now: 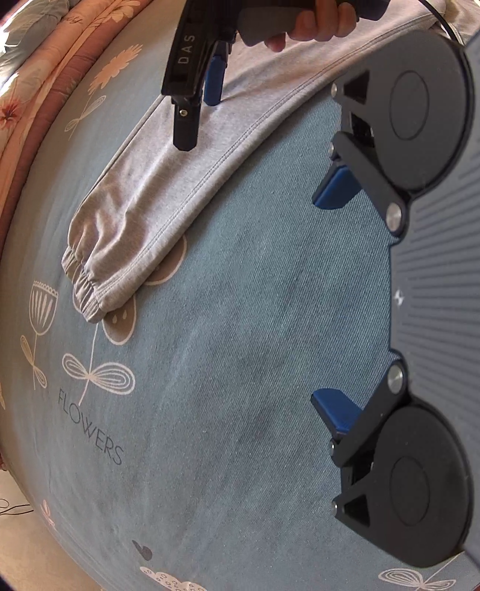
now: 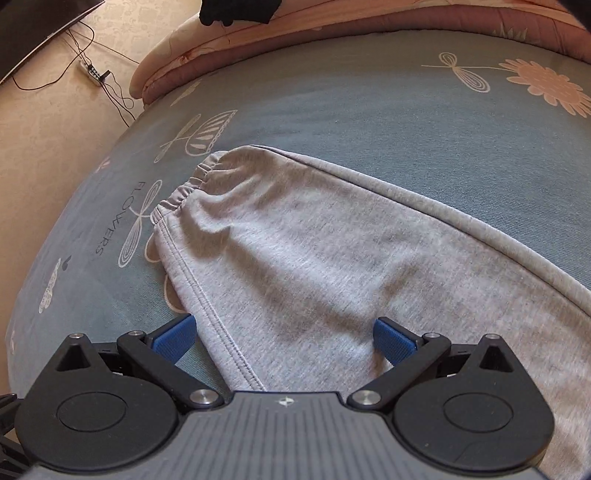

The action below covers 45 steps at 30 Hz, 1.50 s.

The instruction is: Fold clothes

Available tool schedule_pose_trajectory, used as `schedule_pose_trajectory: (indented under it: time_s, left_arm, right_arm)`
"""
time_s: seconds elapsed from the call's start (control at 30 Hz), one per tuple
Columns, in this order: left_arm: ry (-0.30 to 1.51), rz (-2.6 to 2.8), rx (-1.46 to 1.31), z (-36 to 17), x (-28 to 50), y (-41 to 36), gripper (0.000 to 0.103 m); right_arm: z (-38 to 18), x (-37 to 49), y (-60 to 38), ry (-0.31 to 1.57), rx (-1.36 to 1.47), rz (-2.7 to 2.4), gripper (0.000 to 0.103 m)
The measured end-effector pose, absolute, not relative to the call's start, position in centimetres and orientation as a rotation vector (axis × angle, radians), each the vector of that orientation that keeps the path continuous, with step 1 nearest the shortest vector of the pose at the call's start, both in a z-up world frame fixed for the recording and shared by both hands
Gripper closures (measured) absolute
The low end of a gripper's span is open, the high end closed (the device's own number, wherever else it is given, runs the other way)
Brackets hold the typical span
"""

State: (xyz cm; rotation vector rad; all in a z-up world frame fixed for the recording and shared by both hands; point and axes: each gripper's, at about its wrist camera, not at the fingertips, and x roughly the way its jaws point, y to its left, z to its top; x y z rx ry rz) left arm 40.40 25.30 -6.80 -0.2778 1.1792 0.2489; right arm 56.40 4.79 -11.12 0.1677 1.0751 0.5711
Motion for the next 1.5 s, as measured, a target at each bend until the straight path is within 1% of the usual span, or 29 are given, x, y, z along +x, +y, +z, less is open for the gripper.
schedule_pose_trajectory:
  time_s: [0.27,0.37,0.43,0.6,0.73,0.8,1.0,1.1,1.23,1.37,1.5]
  left_arm:
    - [1.174,0.294,-0.333,-7.9,39.6,27.9,0.001]
    - [1.172,0.304,-0.353,-8.0,39.4,28.7,0.001]
    - [1.167,0.308,-0.358,-7.9,39.3,29.2,0.001]
    - [1.140,0.344,-0.356,-7.7,38.7,30.6,0.001]
    - [1.140,0.365,-0.394,-8.0,38.4,31.5,0.001]
    - [1.143,0.365,-0.405,-8.1,38.2,31.7,0.001]
    - [1.138,0.380,-0.388,-8.2,37.7,32.2,0.001]
    - [1.140,0.382,-0.417,-8.4,37.8,32.5,0.001]
    - [1.135,0.381,-0.413,-8.2,37.7,32.6,0.001]
    - [1.135,0.400,-0.420,-8.4,37.7,33.1,0.001]
    - [1.129,0.399,-0.463,-8.5,37.6,33.6,0.001]
  right_arm:
    - [-9.6,57.4,8.3,1.056,0.150,0.626,0.000]
    - [-10.7,58.3,10.8,1.058,0.087,0.643,0.000]
    - [-11.9,58.8,11.8,1.093,0.068,0.633,0.000]
    - [-10.2,59.0,12.8,1.059,0.120,0.688,0.000]
    - [-11.7,59.9,14.8,1.080,0.064,0.708,0.000]
    - [-11.8,59.9,15.2,1.048,0.051,0.707,0.000]
    - [-9.7,60.1,15.7,1.035,0.095,0.757,0.000]
    - [-11.0,60.5,17.0,1.052,0.051,0.752,0.000]
    - [-11.1,61.0,18.2,1.044,-0.004,0.750,0.000]
    - [-9.6,61.1,18.0,1.027,0.090,0.815,0.000]
    - [-11.1,61.6,19.9,1.048,0.059,0.832,0.000]
